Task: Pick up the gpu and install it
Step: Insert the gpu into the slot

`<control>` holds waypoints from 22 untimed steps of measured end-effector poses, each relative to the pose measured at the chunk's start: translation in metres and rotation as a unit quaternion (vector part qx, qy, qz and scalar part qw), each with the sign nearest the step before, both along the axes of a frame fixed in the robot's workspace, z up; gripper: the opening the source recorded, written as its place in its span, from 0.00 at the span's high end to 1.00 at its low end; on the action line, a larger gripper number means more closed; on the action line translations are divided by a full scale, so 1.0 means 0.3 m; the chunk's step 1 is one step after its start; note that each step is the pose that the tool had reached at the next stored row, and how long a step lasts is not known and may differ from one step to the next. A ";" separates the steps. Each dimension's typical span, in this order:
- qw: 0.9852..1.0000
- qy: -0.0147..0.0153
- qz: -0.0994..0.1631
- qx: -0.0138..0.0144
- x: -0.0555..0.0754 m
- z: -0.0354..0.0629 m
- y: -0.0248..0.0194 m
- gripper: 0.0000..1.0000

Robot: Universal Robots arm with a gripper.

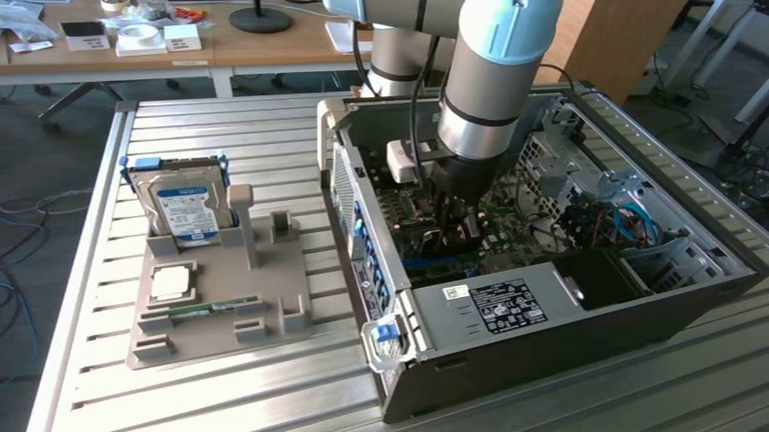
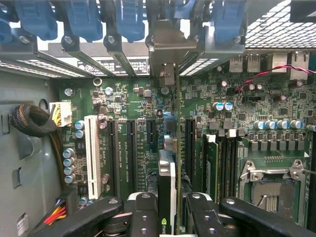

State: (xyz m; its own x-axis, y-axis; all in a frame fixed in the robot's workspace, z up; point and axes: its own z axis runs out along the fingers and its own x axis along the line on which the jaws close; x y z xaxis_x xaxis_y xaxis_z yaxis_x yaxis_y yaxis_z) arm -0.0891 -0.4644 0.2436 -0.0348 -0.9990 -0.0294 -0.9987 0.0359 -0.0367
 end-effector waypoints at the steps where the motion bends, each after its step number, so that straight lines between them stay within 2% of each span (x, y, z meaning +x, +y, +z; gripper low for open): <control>1: 1.000 0.000 0.000 0.000 0.000 -0.001 0.001 0.73; 22: 1.000 0.000 0.000 0.000 0.000 -0.019 0.001 0.73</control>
